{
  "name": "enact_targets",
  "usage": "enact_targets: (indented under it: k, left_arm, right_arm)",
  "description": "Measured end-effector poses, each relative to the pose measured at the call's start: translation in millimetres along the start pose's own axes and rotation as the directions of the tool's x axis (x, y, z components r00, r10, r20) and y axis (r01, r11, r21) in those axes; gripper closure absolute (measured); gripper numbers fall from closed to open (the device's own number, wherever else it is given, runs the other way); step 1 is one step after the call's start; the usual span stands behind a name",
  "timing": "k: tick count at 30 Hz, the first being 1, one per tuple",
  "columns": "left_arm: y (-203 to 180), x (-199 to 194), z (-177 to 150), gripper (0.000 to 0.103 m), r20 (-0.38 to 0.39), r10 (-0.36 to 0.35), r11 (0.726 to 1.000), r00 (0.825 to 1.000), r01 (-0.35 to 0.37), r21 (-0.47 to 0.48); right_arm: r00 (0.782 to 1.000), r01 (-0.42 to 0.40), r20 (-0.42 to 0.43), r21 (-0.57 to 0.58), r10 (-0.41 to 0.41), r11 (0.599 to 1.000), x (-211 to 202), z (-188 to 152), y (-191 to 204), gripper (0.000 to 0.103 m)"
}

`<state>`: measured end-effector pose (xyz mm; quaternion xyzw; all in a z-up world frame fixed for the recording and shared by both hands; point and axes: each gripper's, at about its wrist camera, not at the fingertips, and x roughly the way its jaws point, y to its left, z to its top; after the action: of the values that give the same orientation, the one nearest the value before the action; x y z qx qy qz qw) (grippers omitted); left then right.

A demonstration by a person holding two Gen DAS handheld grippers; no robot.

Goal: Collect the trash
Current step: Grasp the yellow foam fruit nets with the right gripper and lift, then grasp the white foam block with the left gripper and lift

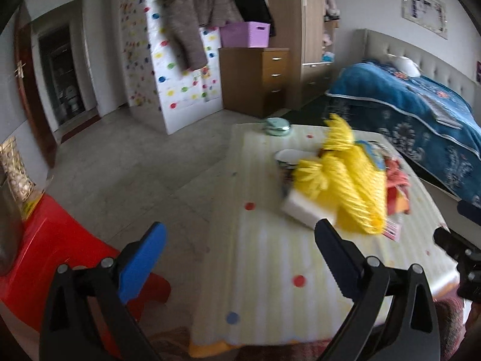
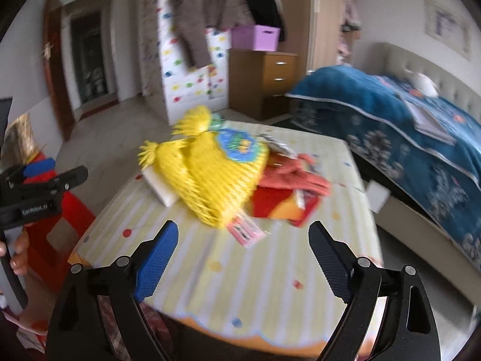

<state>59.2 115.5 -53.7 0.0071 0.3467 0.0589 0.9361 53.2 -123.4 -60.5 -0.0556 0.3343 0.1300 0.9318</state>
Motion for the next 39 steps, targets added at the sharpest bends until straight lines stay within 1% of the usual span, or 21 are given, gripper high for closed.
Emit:
enact_targets:
  k: [6,9,12,16,18,19,20,21,22,23,25,26,27,29,30,32,33,37,39]
  left_arm:
    - [15.9,30.0,6.9,0.007,-0.034,0.054,0.998,0.998,-0.055,-0.019]
    - [21.8,40.2,9.9,0.007,-0.047,0.07,0.997,0.996,-0.071,-0.025]
    - [25.1,49.8,13.4,0.007,-0.056,0.081,0.996,0.995,-0.082,-0.022]
    - [23.8,58.0,15.8,0.007,-0.067,0.074,0.997,0.995,-0.076,-0.023]
    - [21.5,60.7,16.2,0.007,-0.072,0.072,0.997,0.995,-0.073,-0.021]
    - [19.7,60.9,16.6,0.007,-0.074,0.07,0.997,0.995,-0.071,-0.02]
    - [19.3,61.2,16.6,0.007,-0.075,0.066,0.997,0.995,-0.068,-0.02]
    - [19.0,60.9,16.6,0.007,-0.075,0.065,0.998,0.995,-0.066,-0.019]
    - [19.0,61.2,17.2,0.007,-0.075,0.063,0.998,0.995,-0.064,-0.02]
    - [18.2,60.1,17.3,0.007,-0.075,0.06,0.998,0.995,-0.062,-0.021]
    - [16.8,57.2,17.9,0.007,-0.068,0.057,0.998,0.996,-0.059,-0.022]
    - [16.0,53.4,17.9,0.007,-0.063,0.056,0.998,0.996,-0.057,-0.019]
    - [14.9,51.6,18.5,0.007,-0.059,0.053,0.998,0.997,-0.054,-0.016]
    - [11.2,47.8,19.3,0.007,-0.052,0.048,0.999,0.998,-0.048,-0.008]
    - [9.4,45.3,19.7,0.007,-0.047,0.044,0.999,0.998,-0.044,-0.005]
    - [3.3,40.0,20.6,0.007,-0.038,0.027,1.0,0.999,-0.027,0.003]
    - [0.7,37.4,20.2,0.007,-0.035,0.016,1.0,0.999,-0.016,0.008]
    - [-19.4,31.9,18.9,0.007,-0.03,-0.033,0.998,0.999,0.034,0.052]
    - [-32.0,32.4,17.3,0.007,-0.036,-0.054,0.996,0.998,0.057,0.075]
  right_arm:
    - [0.999,-0.039,-0.04,-0.08,0.036,0.996,49.4,16.1,28.4,0.015]
    - [0.998,-0.03,-0.055,-0.129,0.023,0.991,70.9,22.4,38.8,0.015]
    - [0.997,-0.003,-0.076,-0.182,-0.011,0.983,91.0,25.0,49.6,0.014]
    - [0.994,0.014,-0.102,-0.224,-0.038,0.974,111.6,25.6,60.4,0.014]
    - [0.994,0.021,-0.098,-0.237,-0.046,0.971,116.5,25.7,62.6,0.016]
    - [0.994,0.02,-0.096,-0.239,-0.045,0.971,118.1,25.8,62.5,0.02]
    - [0.994,0.021,-0.096,-0.241,-0.045,0.97,119.5,26.3,62.0,0.036]
    - [0.994,0.029,-0.099,-0.245,-0.055,0.969,121.0,27.4,60.4,0.043]
    - [0.994,0.029,-0.099,-0.245,-0.055,0.969,120.8,27.6,59.5,0.054]
    - [0.994,0.019,-0.097,-0.237,-0.044,0.971,117.4,27.5,57.5,0.069]
    - [0.996,0.022,-0.083,-0.226,-0.042,0.974,109.7,29.8,52.0,0.08]
    - [0.997,0.025,-0.072,-0.222,-0.042,0.975,106.8,30.8,49.4,0.083]
    - [0.998,0.036,-0.038,-0.199,-0.044,0.979,91.7,32.7,44.1,0.083]
    - [0.999,0.038,-0.013,-0.17,-0.041,0.985,78.9,33.5,36.9,0.084]
    - [0.999,0.036,0.016,-0.134,-0.034,0.99,61.5,35.4,28.7,0.084]
    - [0.999,0.035,0.039,-0.106,-0.031,0.994,47.0,37.1,20.6,0.084]
    - [0.997,0.036,0.067,-0.074,-0.031,0.997,27.9,37.2,12.5,0.084]
    - [0.994,0.04,0.107,0.002,-0.04,0.999,-7.4,32.5,-11.5,0.084]
    - [0.994,0.048,0.099,0.048,-0.053,0.998,-21.6,25.0,-24.8,0.084]
